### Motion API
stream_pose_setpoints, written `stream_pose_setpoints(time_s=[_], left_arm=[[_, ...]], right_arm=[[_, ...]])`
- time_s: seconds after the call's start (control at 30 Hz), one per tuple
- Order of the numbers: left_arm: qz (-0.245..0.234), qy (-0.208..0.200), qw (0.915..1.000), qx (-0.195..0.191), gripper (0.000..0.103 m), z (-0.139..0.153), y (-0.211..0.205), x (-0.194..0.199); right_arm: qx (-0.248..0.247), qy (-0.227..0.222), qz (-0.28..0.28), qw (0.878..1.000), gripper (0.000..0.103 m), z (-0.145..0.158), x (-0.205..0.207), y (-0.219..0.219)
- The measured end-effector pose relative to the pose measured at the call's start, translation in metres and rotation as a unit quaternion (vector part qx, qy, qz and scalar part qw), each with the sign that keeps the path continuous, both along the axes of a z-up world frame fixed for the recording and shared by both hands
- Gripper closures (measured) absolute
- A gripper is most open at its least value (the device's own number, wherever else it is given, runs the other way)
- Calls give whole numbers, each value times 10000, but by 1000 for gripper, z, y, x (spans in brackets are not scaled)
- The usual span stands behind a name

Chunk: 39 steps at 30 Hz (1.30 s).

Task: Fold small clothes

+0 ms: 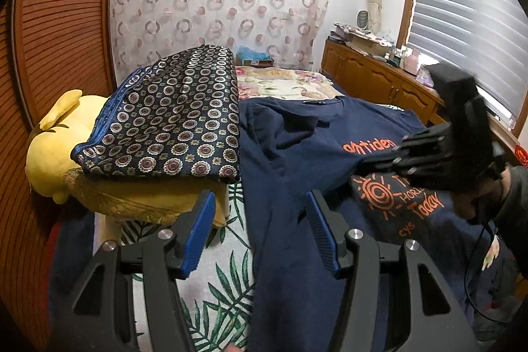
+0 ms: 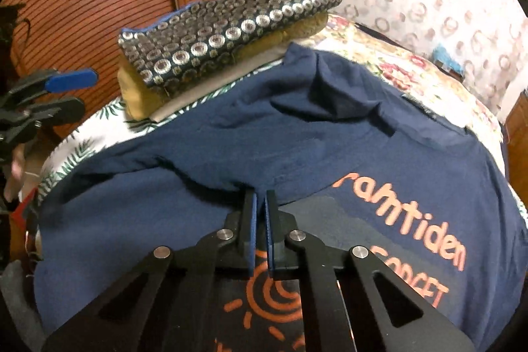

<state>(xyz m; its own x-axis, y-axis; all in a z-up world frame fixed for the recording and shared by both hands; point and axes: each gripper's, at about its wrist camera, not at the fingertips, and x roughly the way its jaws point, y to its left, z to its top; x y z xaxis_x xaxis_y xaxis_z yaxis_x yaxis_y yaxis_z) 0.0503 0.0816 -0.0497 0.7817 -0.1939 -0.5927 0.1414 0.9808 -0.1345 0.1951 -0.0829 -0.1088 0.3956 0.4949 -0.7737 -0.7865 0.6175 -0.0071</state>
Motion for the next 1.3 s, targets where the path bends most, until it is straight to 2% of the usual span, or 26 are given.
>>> stream_pose_setpoints(time_s=[0.1, 0.2, 0.27, 0.3, 0.63, 0.77, 0.87, 0.93, 1.0, 1.13, 1.3], left_arm=[[-39, -2, 10000, 4, 47, 1, -4, 1], [-82, 4, 10000, 1, 47, 1, -9, 2], [-114, 13, 9999, 18, 47, 2, -14, 4], [-137, 21, 9999, 36, 47, 2, -16, 6], [-295, 122, 9993, 207, 47, 7, -43, 38], [-344, 213, 9989, 222, 47, 7, -51, 57], [-357, 270, 9988, 197, 47, 5, -57, 68], [-378, 337, 9986, 166, 47, 1, -62, 73], [-401, 416, 9982, 174, 47, -4, -66, 78], [-472, 603, 9967, 263, 47, -16, -77, 86], [-539, 852, 9940, 434, 47, -32, -86, 93]], right_arm=[[85, -95, -9, 9999, 101, 19, -7, -13], [138, -22, 42, 9999, 101, 25, -14, -19], [75, -96, -1, 9999, 96, 25, -17, -22], [58, -117, -63, 9999, 90, 25, -17, -24], [75, -294, -948, 9950, 73, 33, 7, -80], [65, -528, -1287, 9903, 70, 57, 11, -115], [30, -774, -1503, 9856, 61, 80, 9, -140], [11, -925, -1663, 9817, 52, 93, 8, -160], [-41, -1054, -1814, 9777, 51, 101, 8, -178], [-136, -1053, -2182, 9701, 51, 95, 15, -215], [-154, -681, -2755, 9588, 51, 59, 34, -268]])
